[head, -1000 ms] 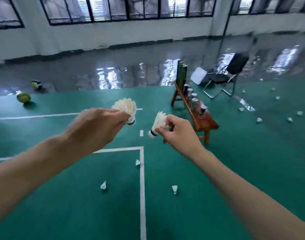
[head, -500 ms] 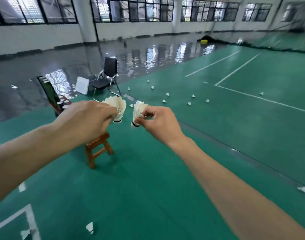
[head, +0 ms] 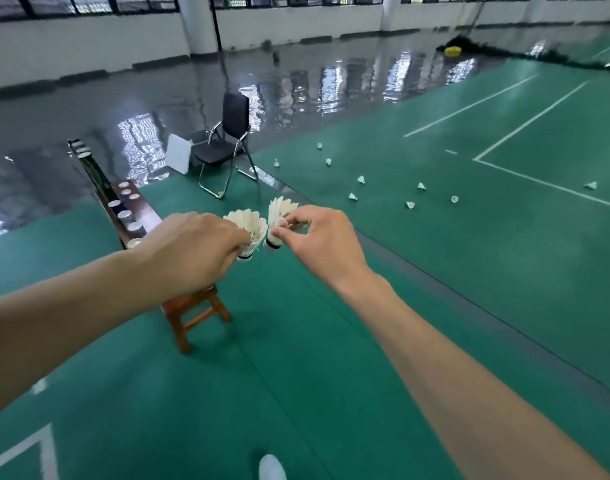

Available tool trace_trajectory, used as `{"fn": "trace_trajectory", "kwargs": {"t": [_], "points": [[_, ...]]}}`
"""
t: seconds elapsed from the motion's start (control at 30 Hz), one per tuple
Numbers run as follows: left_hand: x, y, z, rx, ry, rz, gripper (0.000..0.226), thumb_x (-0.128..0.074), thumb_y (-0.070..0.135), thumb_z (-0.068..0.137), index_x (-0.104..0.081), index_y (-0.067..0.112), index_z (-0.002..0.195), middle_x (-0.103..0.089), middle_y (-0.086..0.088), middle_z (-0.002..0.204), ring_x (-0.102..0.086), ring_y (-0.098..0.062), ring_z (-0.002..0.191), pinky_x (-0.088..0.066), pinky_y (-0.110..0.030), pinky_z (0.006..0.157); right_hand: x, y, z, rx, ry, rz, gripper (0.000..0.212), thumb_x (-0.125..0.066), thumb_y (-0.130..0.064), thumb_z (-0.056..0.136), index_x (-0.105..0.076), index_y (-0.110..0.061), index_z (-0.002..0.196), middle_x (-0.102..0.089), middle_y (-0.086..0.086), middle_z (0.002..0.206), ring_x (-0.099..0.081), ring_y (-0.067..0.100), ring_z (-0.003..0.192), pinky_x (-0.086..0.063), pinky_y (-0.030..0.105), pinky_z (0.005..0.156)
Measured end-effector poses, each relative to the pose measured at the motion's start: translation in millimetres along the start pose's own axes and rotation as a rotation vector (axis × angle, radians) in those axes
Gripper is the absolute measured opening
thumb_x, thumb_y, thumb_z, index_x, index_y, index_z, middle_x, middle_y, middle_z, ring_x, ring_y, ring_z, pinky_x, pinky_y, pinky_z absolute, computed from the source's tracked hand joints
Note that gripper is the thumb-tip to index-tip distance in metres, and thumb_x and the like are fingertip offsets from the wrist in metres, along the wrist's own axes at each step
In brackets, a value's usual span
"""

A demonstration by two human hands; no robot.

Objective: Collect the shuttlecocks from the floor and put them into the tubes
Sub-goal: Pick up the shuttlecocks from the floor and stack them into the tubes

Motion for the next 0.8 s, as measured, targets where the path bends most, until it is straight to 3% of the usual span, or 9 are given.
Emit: {"fn": "trace_trajectory", "kwargs": {"t": [0.27, 0.37, 0.43, 0.6, 0.7, 0.8], "points": [[-70, -134, 169, 0.062, -0.032, -0.037, 0.017, -0.045, 0.031, 0.099, -0.061, 0.028, 0.096, -0.065, 0.01, 0.09, -0.064, -0.022, 0.083, -0.052, -0.035, 0.065, -42, 60, 193, -0.016, 0.0, -0.011, 0.012, -0.079, -0.039, 0.086, -0.08, -0.027, 0.087, -0.077, -0.011, 0.088, -0.067, 0.015, 0.078, -0.056, 0.036, 0.074], [-103, -175, 237, 0.096, -0.078, -0.06, 0.016, -0.045, 0.032, 0.099, -0.06, 0.028, 0.094, -0.064, 0.008, 0.09, -0.064, -0.025, 0.084, -0.052, -0.036, 0.066, -45, 99, 264, -0.025, -0.003, 0.021, 0.012, -0.078, -0.038, 0.086, -0.079, -0.026, 0.085, -0.074, -0.011, 0.079, -0.051, 0.007, 0.056, -0.04, 0.028, 0.057], [-126, -205, 286, 0.124, -0.083, -0.07, 0.014, -0.046, 0.032, 0.097, -0.059, 0.029, 0.092, -0.065, 0.007, 0.089, -0.064, -0.025, 0.081, -0.048, -0.034, 0.062, -52, 130, 318, -0.026, -0.005, 0.033, 0.011, -0.077, -0.037, 0.087, -0.079, -0.026, 0.084, -0.073, -0.009, 0.077, -0.042, 0.008, 0.048, -0.032, 0.024, 0.054], [-178, -271, 388, 0.218, -0.085, -0.054, 0.016, -0.047, 0.031, 0.096, -0.06, 0.029, 0.088, -0.066, 0.01, 0.084, -0.064, -0.023, 0.075, -0.043, -0.033, 0.057, -88, 195, 459, -0.009, -0.065, 0.107, 0.012, -0.077, -0.036, 0.088, -0.081, -0.025, 0.089, -0.076, -0.012, 0.083, -0.049, 0.005, 0.049, -0.036, 0.024, 0.055], [-187, -310, 437, 0.333, -0.126, -0.042, 0.017, -0.047, 0.031, 0.096, -0.062, 0.027, 0.091, -0.069, 0.006, 0.09, -0.066, -0.026, 0.08, -0.051, -0.035, 0.063, -111, 214, 540, 0.031, -0.114, 0.139, 0.01, -0.077, -0.037, 0.088, -0.081, -0.028, 0.087, -0.076, -0.009, 0.083, -0.058, 0.011, 0.061, -0.044, 0.029, 0.06], [-189, -359, 476, 0.394, -0.162, -0.027, 0.015, -0.049, 0.024, 0.095, -0.055, 0.027, 0.081, -0.069, 0.006, 0.089, -0.066, -0.025, 0.078, -0.053, -0.036, 0.063, -143, 218, 621, 0.083, -0.194, 0.201, 0.008, -0.077, -0.036, 0.087, -0.08, -0.03, 0.083, -0.075, -0.013, 0.078, -0.054, 0.007, 0.053, -0.04, 0.027, 0.055]]}}
Point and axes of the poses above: each hand's wrist, its own z-axis towards the middle knuckle, its own x-axis out of the back of the hand, y = z × x, the point moved 6 cm from there along z, towards the middle knuckle
